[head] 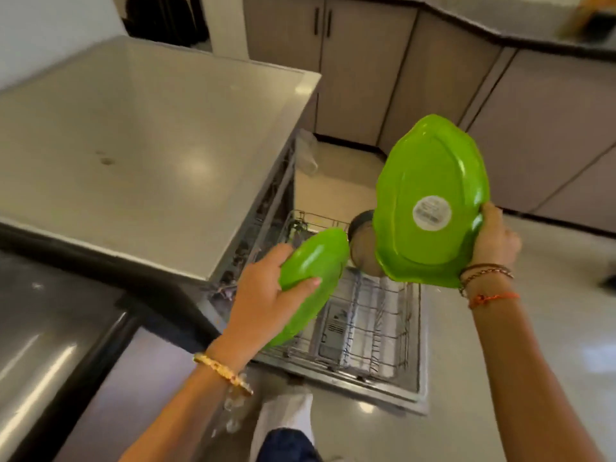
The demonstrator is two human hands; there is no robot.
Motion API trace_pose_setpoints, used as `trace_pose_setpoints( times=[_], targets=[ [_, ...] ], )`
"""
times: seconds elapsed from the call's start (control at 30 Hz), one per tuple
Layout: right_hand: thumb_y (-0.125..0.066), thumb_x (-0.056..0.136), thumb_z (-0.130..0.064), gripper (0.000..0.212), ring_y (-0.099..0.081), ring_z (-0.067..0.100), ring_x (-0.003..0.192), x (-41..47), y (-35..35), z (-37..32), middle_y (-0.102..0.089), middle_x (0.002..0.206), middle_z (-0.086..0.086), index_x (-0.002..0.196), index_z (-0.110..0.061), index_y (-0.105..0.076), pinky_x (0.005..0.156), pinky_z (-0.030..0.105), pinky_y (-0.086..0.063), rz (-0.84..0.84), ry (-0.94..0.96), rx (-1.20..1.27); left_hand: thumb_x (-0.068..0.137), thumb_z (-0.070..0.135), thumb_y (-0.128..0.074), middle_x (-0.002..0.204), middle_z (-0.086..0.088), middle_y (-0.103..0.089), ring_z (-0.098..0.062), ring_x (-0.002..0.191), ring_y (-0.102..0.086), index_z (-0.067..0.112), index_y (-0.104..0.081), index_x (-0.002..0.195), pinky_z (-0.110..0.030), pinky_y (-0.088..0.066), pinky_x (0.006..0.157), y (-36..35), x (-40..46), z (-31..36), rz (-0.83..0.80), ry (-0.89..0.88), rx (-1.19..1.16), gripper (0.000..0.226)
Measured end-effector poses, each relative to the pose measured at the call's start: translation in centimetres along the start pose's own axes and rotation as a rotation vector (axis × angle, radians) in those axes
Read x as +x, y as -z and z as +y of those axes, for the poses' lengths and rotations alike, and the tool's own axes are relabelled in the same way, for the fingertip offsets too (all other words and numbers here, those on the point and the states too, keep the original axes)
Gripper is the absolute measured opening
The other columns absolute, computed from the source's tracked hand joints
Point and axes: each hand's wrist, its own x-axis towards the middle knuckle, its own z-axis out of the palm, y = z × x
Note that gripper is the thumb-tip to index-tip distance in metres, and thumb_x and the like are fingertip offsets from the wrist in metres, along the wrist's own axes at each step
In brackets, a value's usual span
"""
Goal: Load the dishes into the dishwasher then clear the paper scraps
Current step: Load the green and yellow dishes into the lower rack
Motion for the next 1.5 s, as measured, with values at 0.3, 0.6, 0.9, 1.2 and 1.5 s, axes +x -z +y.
trace_pose_setpoints(
  times=[0.3, 0.6, 0.9, 1.2, 1.5],
  targets=[
    [-0.047, 0.096, -0.018, 0.03, -0.057, 0.037, 0.092, 9.2, -6.5, 7.2, -0.061, 0.095, 0.029, 0.095, 0.007, -0.063, 0.055, 0.027, -0.016, -0.178, 0.211, -0.637, 0.082, 0.034, -0.067, 0.062, 0.011, -0.046, -0.014, 0.062, -0.052, 0.024, -0.055, 0.092, -0.016, -0.027, 0.047, -8.8, 10.8, -8.0, -0.411, -0.01, 0.377, 0.018],
    [-0.05, 0.091, -0.007, 0.023, -0.058, 0.037, 0.101, 17.3, -12.4, 21.6, -0.064, 0.106, 0.026, 0.107, 0.003, -0.064, 0.076, 0.033, -0.039, -0.416, 0.129, -0.938, 0.082, 0.035, -0.066, 0.092, 0.0, -0.068, -0.019, 0.086, -0.061, 0.023, -0.06, 0.108, -0.02, -0.031, 0.059, -15.2, 13.7, -18.6, -0.494, 0.14, 0.477, 0.03],
    [-0.05, 0.09, -0.01, 0.022, -0.061, 0.037, 0.093, 23.7, -14.5, 31.6, -0.067, 0.098, 0.021, 0.102, -0.003, -0.068, 0.08, 0.037, -0.044, -0.515, 0.34, -1.113, 0.079, 0.018, -0.071, 0.072, -0.007, -0.058, -0.025, 0.072, -0.055, 0.004, -0.063, 0.097, -0.018, -0.027, 0.052, -21.8, 13.5, -26.4, -0.479, 0.242, 0.455, 0.024],
    [-0.047, 0.092, -0.01, 0.026, -0.058, 0.034, 0.1, 24.9, -17.1, 32.3, -0.066, 0.105, 0.016, 0.109, -0.008, -0.066, 0.083, 0.037, -0.041, -0.629, 0.452, -1.136, 0.076, 0.019, -0.073, 0.058, 0.005, -0.043, -0.018, 0.064, -0.045, 0.004, -0.063, 0.089, -0.024, -0.026, 0.057, -23.5, 13.4, -26.5, -0.61, 0.32, 0.496, 0.022],
    [-0.046, 0.09, -0.006, 0.023, -0.059, 0.036, 0.096, 27.7, -17.2, 34.8, -0.067, 0.099, 0.02, 0.1, -0.004, -0.067, 0.08, 0.036, -0.04, -0.628, 0.395, -1.064, 0.08, 0.02, -0.07, 0.067, 0.0, -0.046, -0.018, 0.066, -0.043, 0.004, -0.062, 0.096, -0.025, -0.023, 0.052, -26.2, 14.9, -27.1, -0.564, 0.288, 0.497, 0.024]
  ],
)
